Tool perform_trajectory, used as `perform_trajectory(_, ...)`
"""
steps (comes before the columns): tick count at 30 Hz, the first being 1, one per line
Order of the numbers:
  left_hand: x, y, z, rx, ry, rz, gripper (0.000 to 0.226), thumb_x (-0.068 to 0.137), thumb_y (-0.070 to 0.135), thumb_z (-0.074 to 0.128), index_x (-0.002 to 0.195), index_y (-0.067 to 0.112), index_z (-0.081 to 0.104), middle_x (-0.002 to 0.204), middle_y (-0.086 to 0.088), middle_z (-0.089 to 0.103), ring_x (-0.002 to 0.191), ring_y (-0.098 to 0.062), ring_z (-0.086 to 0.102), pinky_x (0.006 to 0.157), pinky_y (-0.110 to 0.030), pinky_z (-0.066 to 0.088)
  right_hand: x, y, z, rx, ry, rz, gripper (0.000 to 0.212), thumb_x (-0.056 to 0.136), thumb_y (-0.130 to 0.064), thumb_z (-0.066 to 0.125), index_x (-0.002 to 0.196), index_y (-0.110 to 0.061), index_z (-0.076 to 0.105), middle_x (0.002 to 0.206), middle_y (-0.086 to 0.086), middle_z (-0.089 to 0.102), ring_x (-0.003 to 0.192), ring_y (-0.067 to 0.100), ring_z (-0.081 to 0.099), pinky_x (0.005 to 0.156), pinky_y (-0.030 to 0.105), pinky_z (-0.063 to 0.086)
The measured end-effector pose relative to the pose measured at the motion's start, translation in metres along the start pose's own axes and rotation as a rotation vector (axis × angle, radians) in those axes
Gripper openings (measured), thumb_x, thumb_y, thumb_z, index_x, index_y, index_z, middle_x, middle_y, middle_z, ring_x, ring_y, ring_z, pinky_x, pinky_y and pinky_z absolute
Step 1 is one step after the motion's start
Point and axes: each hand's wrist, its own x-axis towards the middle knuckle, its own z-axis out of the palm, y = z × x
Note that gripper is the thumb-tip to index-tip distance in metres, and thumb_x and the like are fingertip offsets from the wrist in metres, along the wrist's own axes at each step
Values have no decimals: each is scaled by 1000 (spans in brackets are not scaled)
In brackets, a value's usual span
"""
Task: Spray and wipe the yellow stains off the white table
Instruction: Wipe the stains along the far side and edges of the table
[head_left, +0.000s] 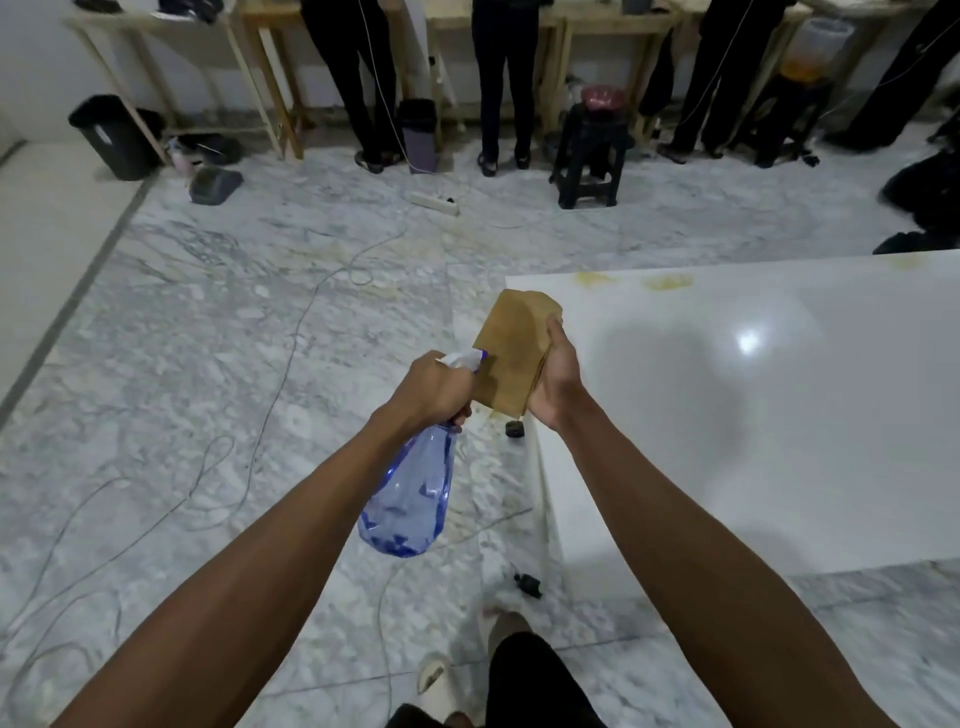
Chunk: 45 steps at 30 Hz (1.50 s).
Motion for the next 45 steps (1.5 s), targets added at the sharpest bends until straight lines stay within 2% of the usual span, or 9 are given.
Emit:
perform_trajectory(9, 152, 21, -21, 7, 33, -86, 25, 96, 22, 57, 79, 4, 60, 71, -14, 65, 38, -18, 60, 45, -24, 45, 170, -7, -33, -488, 196, 217, 68, 96, -66, 38, 139, -15, 51, 131, 7, 63, 113, 25, 63, 98, 42, 53)
perform_trajectory(13, 233, 30, -36, 3, 39, -96, 32, 99, 24, 56, 84, -3, 63, 77, -18, 65, 38, -17, 60, 48, -25, 47, 268, -65, -38, -958, 218, -224, 48, 108, -38, 31, 146, -10, 45, 142, 6, 54, 128, 22, 52, 100, 17, 42)
perform_trajectory(18, 308, 13, -36, -22, 48, -93, 36, 86, 21, 56, 90, -14, 59, 92, -38, 65, 40, -22, 61, 61, -39, 51, 400, -87, -58, -1674, 237, -513, 54, 105, -44, 30, 137, -5, 49, 135, 20, 57, 115, 41, 57, 93, 48, 44)
perform_trajectory(21, 336, -7, -33, -45, 46, -130, 32, 93, 17, 56, 90, -14, 60, 92, -37, 66, 40, -21, 61, 61, -38, 50, 436, -46, -83, -2133, 8, -327, 62, 105, -50, 31, 157, -18, 22, 164, 18, 18, 147, 40, 23, 117, 61, 20)
perform_trajectory(24, 353, -23, -32, -56, 26, -140, 29, 93, 13, 55, 89, -16, 59, 92, -39, 64, 41, -21, 62, 62, -37, 48, 441, -12, -107, -2133, -38, -240, 86, 90, -79, 18, 160, -29, 9, 167, 14, -3, 154, 37, -5, 115, 57, -13)
perform_trajectory(27, 364, -38, -30, -29, 13, -136, 34, 95, 17, 54, 88, -16, 56, 90, -41, 61, 41, -23, 63, 63, -37, 46, 450, -19, -92, -2044, 118, -368, 85, 96, -71, 7, 156, -15, 28, 164, 19, 20, 151, 41, 16, 120, 66, 4)
perform_trajectory(32, 381, -62, -23, -26, 33, -123, 36, 98, 20, 54, 88, -14, 58, 92, -38, 65, 44, -27, 65, 60, -37, 49, 493, -26, -61, -1906, 445, -155, 86, 98, -65, 32, 159, -12, 3, 166, 18, -4, 153, 39, -6, 119, 63, -5)
perform_trajectory(38, 379, -79, -14, -81, -5, -90, 27, 90, 9, 56, 88, -17, 60, 81, -35, 61, 55, -35, 67, 53, -44, 55, 514, -7, -62, -1978, 585, -110, 82, 96, -57, 30, 159, -8, 10, 167, 18, 0, 153, 38, 1, 118, 65, -4)
perform_trajectory(45, 353, -107, -2, -152, -61, -101, 29, 85, 15, 57, 100, -10, 64, 82, -15, 64, 49, -19, 63, 49, -36, 57, 502, -3, -64, -1994, 562, -153, 87, 95, -53, 41, 159, -9, 1, 168, 10, -6, 154, 32, -3, 120, 61, -5)
